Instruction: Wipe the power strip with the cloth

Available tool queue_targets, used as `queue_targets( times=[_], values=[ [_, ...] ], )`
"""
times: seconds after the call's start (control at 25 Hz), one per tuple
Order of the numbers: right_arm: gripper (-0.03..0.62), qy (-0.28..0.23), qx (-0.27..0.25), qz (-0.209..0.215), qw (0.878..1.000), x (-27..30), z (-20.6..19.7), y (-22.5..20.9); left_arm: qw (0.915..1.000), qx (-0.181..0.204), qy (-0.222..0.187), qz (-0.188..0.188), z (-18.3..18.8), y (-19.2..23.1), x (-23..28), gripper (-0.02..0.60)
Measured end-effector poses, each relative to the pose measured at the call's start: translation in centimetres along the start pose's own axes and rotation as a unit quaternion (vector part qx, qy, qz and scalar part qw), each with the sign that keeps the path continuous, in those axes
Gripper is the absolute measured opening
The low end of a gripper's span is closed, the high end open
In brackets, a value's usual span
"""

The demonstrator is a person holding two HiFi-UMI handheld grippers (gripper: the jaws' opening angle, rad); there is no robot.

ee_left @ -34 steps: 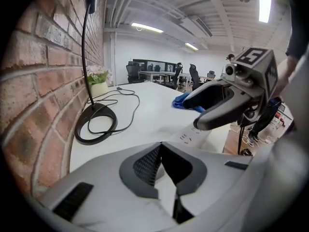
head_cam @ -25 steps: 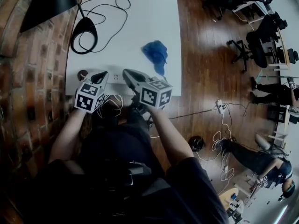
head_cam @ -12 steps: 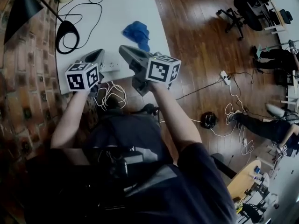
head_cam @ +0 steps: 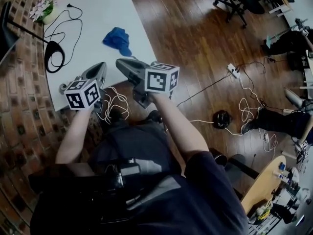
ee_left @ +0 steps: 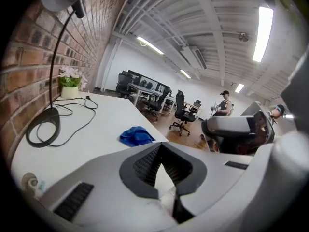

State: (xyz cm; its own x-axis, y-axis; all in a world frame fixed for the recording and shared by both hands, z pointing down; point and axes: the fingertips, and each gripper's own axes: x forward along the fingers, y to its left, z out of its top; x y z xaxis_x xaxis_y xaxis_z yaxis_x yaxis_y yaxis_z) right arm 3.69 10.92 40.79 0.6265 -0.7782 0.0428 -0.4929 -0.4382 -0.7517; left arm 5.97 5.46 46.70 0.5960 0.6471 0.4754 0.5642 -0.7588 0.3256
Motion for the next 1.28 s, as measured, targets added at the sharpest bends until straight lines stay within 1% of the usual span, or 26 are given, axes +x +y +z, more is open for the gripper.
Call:
queue_targets(
  times=[0.12, 0.16, 0.24, 0.4, 0.6, 0.72, 0.84, 0.96, 1.04, 1.16, 1.28],
  values=[
    [-0.02, -0.009, -0.012, 0.04, 0.999, -3.0, 0.4, 1.4, 0.9989, 0.036, 0.006, -0.03, 0.1, -3.9, 1.3, -0.005],
    [-0.02, -0.011, -0.021, 0.048, 0.999, -3.8, 0.8, 1.8, 0.9982, 0.047, 0.006, -0.038, 0.4, -5.1, 1.8, -0.005],
    [-0.02, -0.018, -0.037, 0.049, 0.998, -5.5, 1.5, 1.9, 0.9967, 0.063, 0.004, -0.05, 1.2, -7.0, 2.9, -0.005],
    [-0.021, -0.041, -0.046, 0.026, 0.998, -10.2, 3.1, 0.6, 0.9941, 0.083, 0.009, -0.069, 1.3, -10.8, 4.6, -0.005],
    [-0.021, -0.079, -0.048, 0.012, 0.996, -16.6, 5.8, -1.0, 0.9895, 0.12, 0.016, -0.078, 2.1, -16.2, 7.1, -0.005],
    [-0.021, -0.091, -0.045, -0.002, 0.995, -20.2, 6.7, -2.1, 0.9866, 0.139, 0.015, -0.084, 2.6, -19.3, 8.6, -0.005],
    [-0.021, -0.093, -0.04, -0.021, 0.995, -23.2, 7.1, -3.0, 0.9843, 0.148, 0.019, -0.094, 2.4, -22.2, 9.6, -0.005],
    [-0.021, -0.102, -0.039, -0.038, 0.993, -25.7, 7.9, -3.6, 0.9817, 0.152, 0.034, -0.11, 1.7, -24.5, 11.0, -0.005],
    [-0.021, -0.109, -0.041, -0.048, 0.992, -26.9, 8.4, -4.0, 0.978, 0.158, 0.046, -0.129, 1.3, -26.0, 12.1, -0.005],
    [-0.021, -0.117, -0.039, -0.062, 0.99, -28.5, 8.7, -4.8, 0.9686, 0.178, 0.061, -0.163, 0.6, -28.2, 13.4, -0.005],
    [-0.021, -0.134, -0.038, -0.074, 0.987, -29.9, 9.9, -5.6, 0.9609, 0.192, 0.062, -0.189, 1.2, -30.2, 14.9, -0.005]
  ],
)
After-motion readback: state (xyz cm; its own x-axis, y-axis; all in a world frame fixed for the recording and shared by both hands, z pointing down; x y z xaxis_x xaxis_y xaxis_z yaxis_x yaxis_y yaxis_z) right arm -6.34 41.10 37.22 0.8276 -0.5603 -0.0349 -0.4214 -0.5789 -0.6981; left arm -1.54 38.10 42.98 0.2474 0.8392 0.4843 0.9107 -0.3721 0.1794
